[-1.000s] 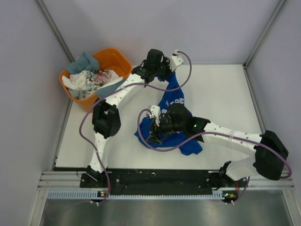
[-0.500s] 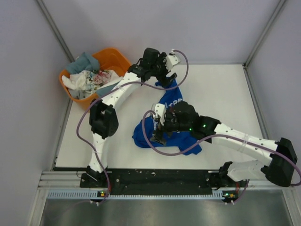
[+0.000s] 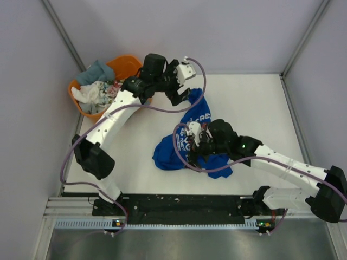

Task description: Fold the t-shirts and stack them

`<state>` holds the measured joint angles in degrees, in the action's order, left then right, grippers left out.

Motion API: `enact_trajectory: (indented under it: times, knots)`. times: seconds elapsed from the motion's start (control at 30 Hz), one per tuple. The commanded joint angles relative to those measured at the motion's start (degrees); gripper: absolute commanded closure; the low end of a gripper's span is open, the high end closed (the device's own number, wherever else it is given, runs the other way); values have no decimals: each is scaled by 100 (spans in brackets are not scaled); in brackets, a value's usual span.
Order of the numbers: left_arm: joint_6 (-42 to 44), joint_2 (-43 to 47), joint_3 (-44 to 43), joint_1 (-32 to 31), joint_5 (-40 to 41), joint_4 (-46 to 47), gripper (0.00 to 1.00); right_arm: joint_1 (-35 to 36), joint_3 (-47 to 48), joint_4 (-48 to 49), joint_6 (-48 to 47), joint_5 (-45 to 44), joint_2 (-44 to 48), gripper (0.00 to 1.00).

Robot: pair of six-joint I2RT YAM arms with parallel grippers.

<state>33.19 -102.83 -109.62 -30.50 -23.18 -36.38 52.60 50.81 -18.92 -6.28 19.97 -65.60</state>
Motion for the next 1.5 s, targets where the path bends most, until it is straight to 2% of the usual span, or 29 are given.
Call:
enact_trajectory:
  times: [0.0, 0.13, 0.27, 0.43, 0.53, 0.57, 0.6, 0.67, 0.73, 0.9, 1.03, 1.17, 1.2, 1.23, 1.27, 1.3, 1.37, 1.47]
  knots:
    - [301, 692, 677, 0, -47, -518, 1, -364, -141, -235, 540, 1263, 206, 1]
    - [775, 1333, 1416, -8, -2, -834, 1, -408, -203, -691, 856, 1124, 188, 1]
    - [1487, 1660, 1909, -17, -46, -1545, 1, -575, -176, -1061, 1146, 1054, 83, 1]
    - [2620, 2134, 2883, -227, 6, -2118, 1, -1479, -343, -1149, 1778, 1220, -119, 5]
    - [3123, 2328, 3324, -377, -90, -2285, 1, -2077, -484, -1193, 2288, 897, -312, 8]
    - [3115, 2328, 3455, -404, -99, -2268, 1, -2270, -519, -1254, 2472, 599, -374, 14]
    - [3062, 2337, 3587, -491, 5, -2138, 1, -2393, -554, -1350, 2657, 83, -426, 22]
    - [2948, 2399, 3947, -632, 251, -1857, 2, -2544, -650, -1500, 2939, -867, -462, 29]
    - [2886, 2460, 4290, -746, 349, -1540, 3, -2562, -782, -1545, 3141, -1397, -436, 33]
    - [2570, 2487, 4932, -791, 349, -811, 6, -2562, -1098, -1536, 3475, -1627, -357, 36]
    - [2263, 2540, 5573, -782, 709, 164, 6, -2562, -1353, -1536, 3634, -1584, -383, 36]
    - [2183, 2364, 5803, -791, 596, 456, 6, -2562, -1617, -1317, 3634, -1443, -444, 36]
    - [2174, 2294, 5821, -791, 569, 456, 7, -2562, -1661, -1264, 3626, -1391, -479, 39]
    - [2157, 2215, 5829, -791, 586, 448, 7, -2562, -1662, -1211, 3608, -1355, -523, 48]
    - [2174, 2162, 5847, -791, 630, 465, 7, -2562, -1653, -1193, 3590, -1346, -558, 60]
    - [2192, 2083, 5856, -791, 691, 457, 7, -2562, -1618, -1193, 3555, -1346, -585, 76]
    - [2288, 1986, 5917, -791, 814, 421, 7, -2562, -1530, -1211, 3494, -1416, -577, 100]
    - [2411, 1872, 5944, -782, 912, 211, 6, -2562, -1189, -1368, 3319, -1793, -384, 100]
